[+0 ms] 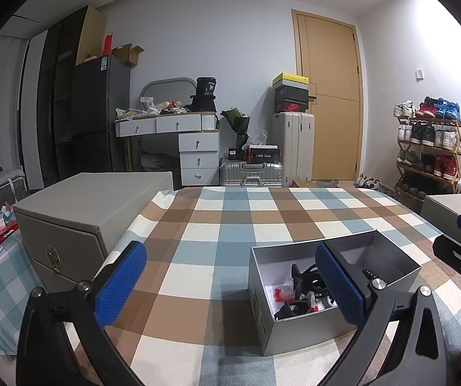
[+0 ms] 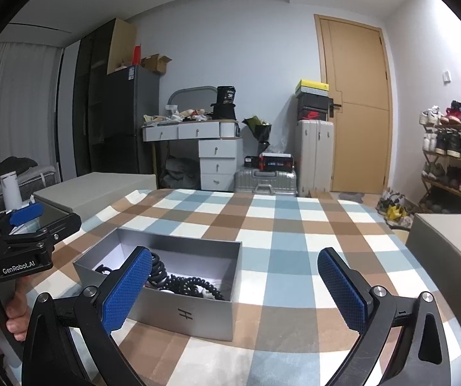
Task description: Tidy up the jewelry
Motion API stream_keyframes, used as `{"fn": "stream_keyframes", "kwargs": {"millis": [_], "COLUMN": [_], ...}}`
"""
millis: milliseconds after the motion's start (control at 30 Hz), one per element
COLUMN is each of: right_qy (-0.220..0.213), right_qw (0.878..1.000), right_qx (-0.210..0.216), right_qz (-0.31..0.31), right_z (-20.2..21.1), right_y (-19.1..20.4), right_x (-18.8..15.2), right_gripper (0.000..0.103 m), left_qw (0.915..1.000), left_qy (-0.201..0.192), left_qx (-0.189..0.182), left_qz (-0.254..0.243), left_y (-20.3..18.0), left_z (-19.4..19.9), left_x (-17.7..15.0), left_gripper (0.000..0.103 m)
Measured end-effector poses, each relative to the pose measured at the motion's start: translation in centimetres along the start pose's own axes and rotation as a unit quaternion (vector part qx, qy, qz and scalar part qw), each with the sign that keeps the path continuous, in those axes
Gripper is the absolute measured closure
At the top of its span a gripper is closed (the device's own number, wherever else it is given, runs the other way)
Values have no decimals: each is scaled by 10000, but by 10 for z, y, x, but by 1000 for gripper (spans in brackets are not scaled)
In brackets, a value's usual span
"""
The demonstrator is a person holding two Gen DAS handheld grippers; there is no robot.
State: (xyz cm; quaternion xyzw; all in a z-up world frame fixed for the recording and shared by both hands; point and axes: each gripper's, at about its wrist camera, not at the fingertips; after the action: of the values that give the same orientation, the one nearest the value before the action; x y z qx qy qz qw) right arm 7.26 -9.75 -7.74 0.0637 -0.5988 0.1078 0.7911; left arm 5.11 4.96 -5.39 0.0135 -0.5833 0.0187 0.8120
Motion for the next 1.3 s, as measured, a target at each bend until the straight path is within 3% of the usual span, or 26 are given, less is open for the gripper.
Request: {"fn": "stream_keyframes", "kwargs": {"millis": [1300], "right_qy": [-3], "right_qw": [10000], "right_qx": [0], "right_qz": [-1], "right_z": [1], "right_y": [0], "right_x": [0], "right_gripper": [0], "left_qw": [10000], "left_qy": [38], "left_qx": [-20], "left_qz": [-20], "left_y": [3], "left_z": [-5], "left_x": [-1], "left_gripper": [1]}}
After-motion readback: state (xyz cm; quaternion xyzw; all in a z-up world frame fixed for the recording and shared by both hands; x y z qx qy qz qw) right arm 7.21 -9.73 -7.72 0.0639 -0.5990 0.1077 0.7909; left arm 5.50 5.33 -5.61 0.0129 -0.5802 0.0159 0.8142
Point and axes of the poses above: each gripper's, at about its wrist camera, not at the fingertips, and z roughly against the way its jaws point, y to its left, x to its top, and after that the axes turned 2 degrees about -x, right-handed
